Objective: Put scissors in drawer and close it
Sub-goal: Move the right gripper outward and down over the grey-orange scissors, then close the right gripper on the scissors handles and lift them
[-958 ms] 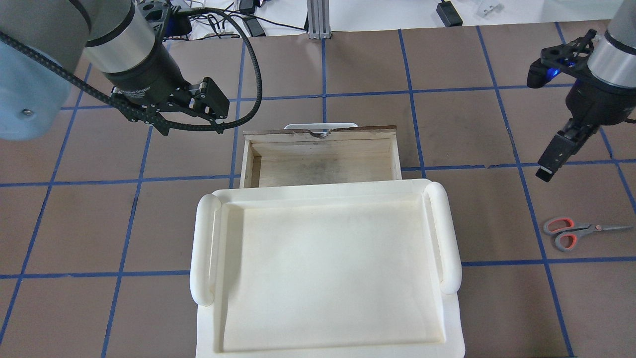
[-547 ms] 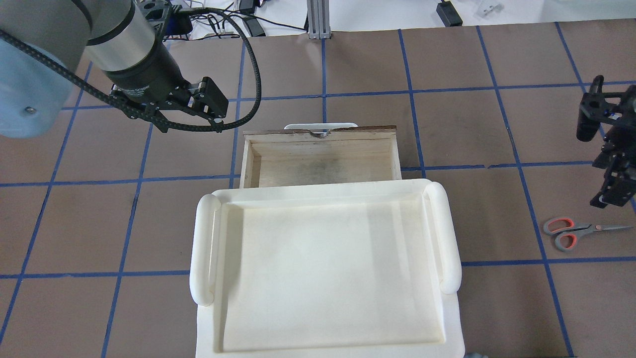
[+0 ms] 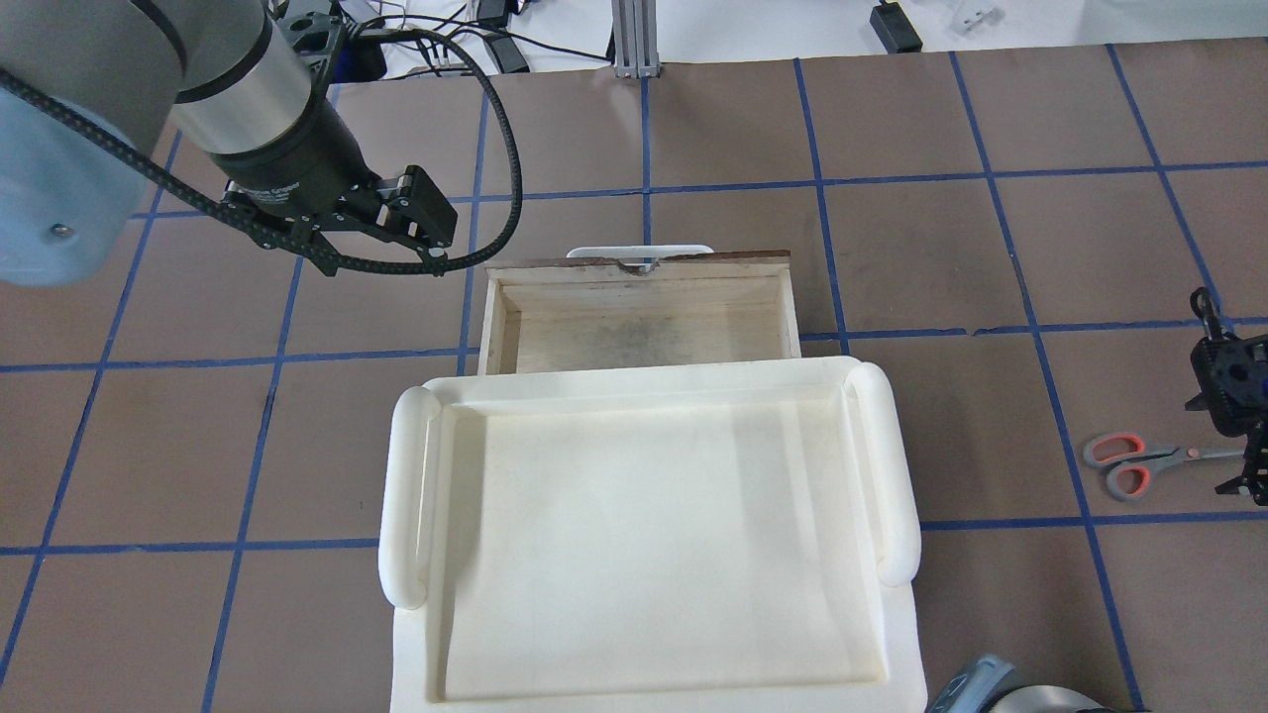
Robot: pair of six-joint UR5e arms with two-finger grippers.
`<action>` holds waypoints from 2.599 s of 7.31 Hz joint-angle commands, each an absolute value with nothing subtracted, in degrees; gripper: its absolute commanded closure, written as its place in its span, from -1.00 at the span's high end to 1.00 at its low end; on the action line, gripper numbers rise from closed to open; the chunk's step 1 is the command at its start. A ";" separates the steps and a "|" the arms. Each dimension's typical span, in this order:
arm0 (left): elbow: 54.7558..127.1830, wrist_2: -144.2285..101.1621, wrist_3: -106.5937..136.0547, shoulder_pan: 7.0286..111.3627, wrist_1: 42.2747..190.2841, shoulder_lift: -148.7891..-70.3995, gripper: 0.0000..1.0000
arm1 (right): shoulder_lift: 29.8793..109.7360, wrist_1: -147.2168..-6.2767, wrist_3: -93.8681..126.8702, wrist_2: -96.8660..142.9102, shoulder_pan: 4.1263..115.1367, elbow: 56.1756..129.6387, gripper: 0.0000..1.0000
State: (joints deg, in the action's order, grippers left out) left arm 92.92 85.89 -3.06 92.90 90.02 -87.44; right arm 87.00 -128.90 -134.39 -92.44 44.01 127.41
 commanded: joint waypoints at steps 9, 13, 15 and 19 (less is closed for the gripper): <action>95.80 86.04 -4.84 92.37 83.86 -87.97 1.00 | 78.84 -140.54 -146.86 -90.44 40.69 131.40 0.32; 95.62 86.04 -4.48 92.37 83.15 -88.94 1.00 | 78.92 -140.62 -146.69 -90.62 40.78 131.05 -1.00; 95.54 86.04 -4.48 92.37 82.79 -89.38 1.00 | 79.54 -140.63 -146.34 -90.35 40.96 130.00 -1.00; 95.27 86.48 -4.66 92.37 82.62 -89.47 1.00 | 83.32 -124.95 -139.41 -87.80 49.36 118.80 -1.00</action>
